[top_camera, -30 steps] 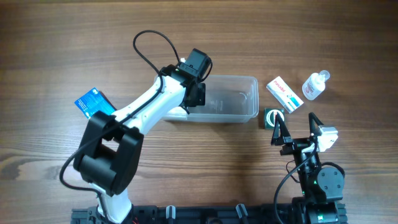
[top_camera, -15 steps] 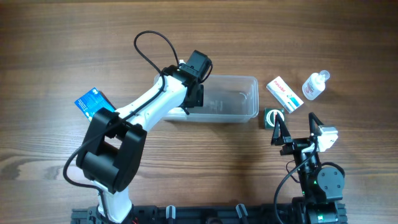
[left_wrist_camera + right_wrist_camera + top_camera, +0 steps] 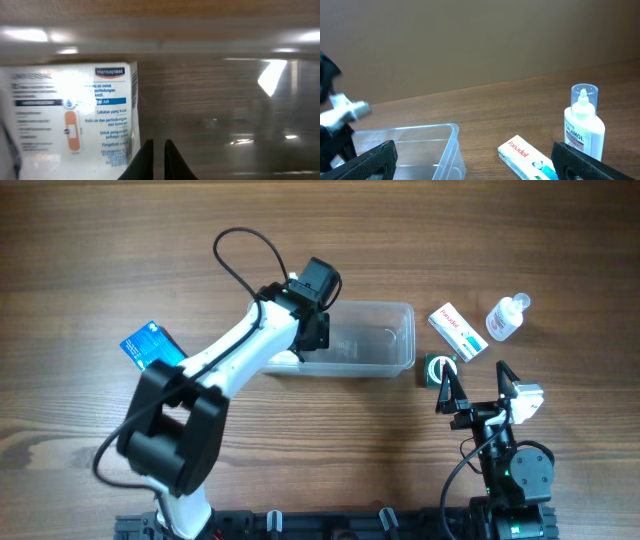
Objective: Pack container
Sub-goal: 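Open the left gripper and withdraw toward the blue box, then grasp the blue lozenge box with the left gripper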
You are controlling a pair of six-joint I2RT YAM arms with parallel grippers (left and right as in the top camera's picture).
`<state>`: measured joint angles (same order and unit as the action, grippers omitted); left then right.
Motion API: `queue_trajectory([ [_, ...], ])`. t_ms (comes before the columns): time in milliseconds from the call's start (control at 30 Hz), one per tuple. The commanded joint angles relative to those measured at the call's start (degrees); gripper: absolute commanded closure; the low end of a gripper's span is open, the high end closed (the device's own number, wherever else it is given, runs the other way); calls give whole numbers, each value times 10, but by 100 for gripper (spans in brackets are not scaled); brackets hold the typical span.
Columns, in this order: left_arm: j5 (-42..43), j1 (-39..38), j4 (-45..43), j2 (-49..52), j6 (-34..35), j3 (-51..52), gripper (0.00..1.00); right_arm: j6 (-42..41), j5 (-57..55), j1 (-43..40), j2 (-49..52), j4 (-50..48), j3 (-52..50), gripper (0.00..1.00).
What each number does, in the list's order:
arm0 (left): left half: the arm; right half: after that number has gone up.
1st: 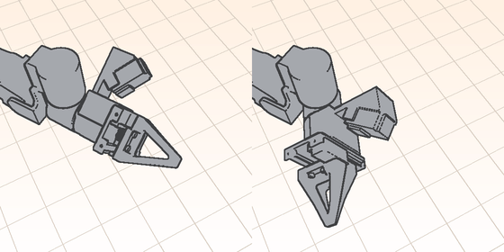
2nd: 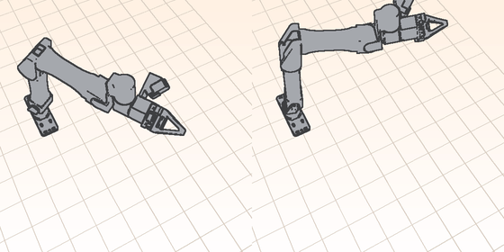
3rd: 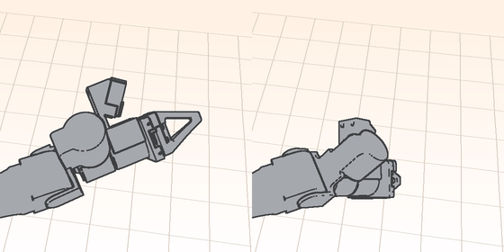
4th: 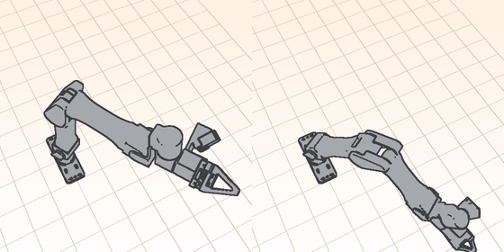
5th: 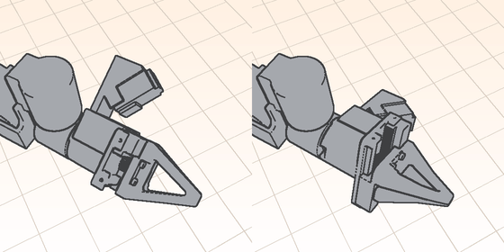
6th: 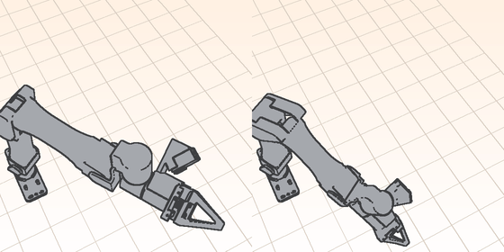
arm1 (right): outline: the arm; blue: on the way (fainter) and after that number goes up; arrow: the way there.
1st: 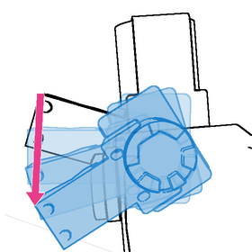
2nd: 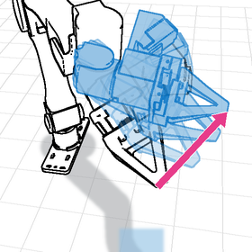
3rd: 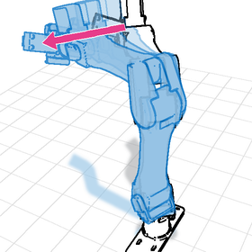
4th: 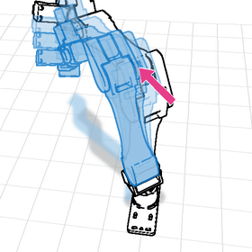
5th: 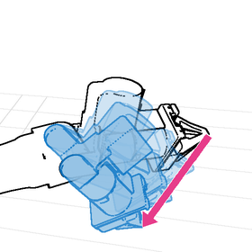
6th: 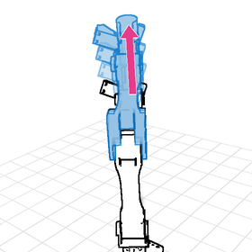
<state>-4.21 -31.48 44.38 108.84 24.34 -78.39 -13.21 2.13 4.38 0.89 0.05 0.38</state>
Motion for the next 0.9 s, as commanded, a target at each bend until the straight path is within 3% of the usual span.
queue_trajectory([
  [0, 7, 16, 3, -86, 6, -23, 91, -5, 9, -3, -1, -2, -1, 0],
  [167, -96, 91, 70, -182, 82, -23, 91, -5, 9, -3, -1, -2, -1, 0],
  [267, -120, 169, 118, -228, 97, -23, 82, -5, 9, -3, -1, -2, -1, 0],
  [367, -120, 275, 181, -249, 137, -23, 67, -5, 9, -3, -1, -2, -1, 0],
  [400, -119, 301, 194, -249, 142, -22, 48, -5, 9, -3, -1, -2, -1, 0],
  [433, -119, 326, 203, -246, 148, -20, 7, -5, 9, -3, -1, -2, -1, 0],
  [467, -118, 355, 211, -242, 157, -14, 0, -5, 9, -3, -1, -2, -1, 0],
  [700, -112, 454, 145, -212, 151, 92, 0, -5, 9, -3, -1, -2, -1, 0],
  [867, -53, 456, 59, -196, 61, 151, 0, -5, 9, -3, -1, -2, -1, 0],
])
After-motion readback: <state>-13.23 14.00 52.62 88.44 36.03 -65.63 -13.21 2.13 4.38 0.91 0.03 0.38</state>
